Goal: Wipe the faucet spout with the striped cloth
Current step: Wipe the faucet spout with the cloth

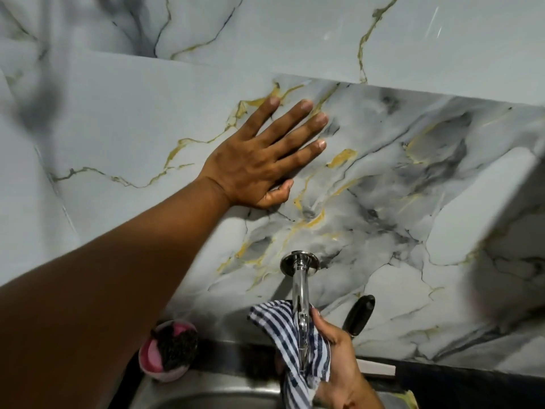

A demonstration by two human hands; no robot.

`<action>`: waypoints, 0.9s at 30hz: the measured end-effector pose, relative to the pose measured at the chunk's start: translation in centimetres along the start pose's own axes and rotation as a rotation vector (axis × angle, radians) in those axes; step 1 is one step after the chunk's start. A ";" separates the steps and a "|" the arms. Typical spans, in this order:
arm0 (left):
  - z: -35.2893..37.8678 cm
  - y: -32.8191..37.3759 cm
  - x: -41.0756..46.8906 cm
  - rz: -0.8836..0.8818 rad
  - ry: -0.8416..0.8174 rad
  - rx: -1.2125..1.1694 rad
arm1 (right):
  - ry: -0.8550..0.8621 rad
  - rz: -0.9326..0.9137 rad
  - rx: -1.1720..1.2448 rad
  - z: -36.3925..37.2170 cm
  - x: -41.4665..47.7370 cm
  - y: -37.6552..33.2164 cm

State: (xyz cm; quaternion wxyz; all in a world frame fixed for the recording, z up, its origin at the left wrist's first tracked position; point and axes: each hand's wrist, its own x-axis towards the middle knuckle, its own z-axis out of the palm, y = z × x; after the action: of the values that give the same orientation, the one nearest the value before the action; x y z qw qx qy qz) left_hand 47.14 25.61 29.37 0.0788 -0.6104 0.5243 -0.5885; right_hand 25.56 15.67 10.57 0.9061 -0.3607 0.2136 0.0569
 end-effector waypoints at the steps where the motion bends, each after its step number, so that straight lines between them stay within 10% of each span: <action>1: 0.0 0.0 0.0 0.000 -0.003 -0.002 | -0.033 0.009 0.006 -0.1 0.3 0.2; 19: 0.0 0.1 0.0 0.008 -0.004 0.014 | 0.171 -0.083 0.038 2.6 0.1 -2.2; 27: -0.1 0.1 0.0 0.004 -0.026 -0.001 | 0.316 -0.403 -0.506 5.1 -1.0 -1.9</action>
State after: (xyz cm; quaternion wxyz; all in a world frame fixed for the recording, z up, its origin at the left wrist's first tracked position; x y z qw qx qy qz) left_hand 47.03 25.66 29.31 0.0864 -0.6168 0.5249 -0.5801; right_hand 26.88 17.78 15.50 0.7369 -0.6128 0.2548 -0.1281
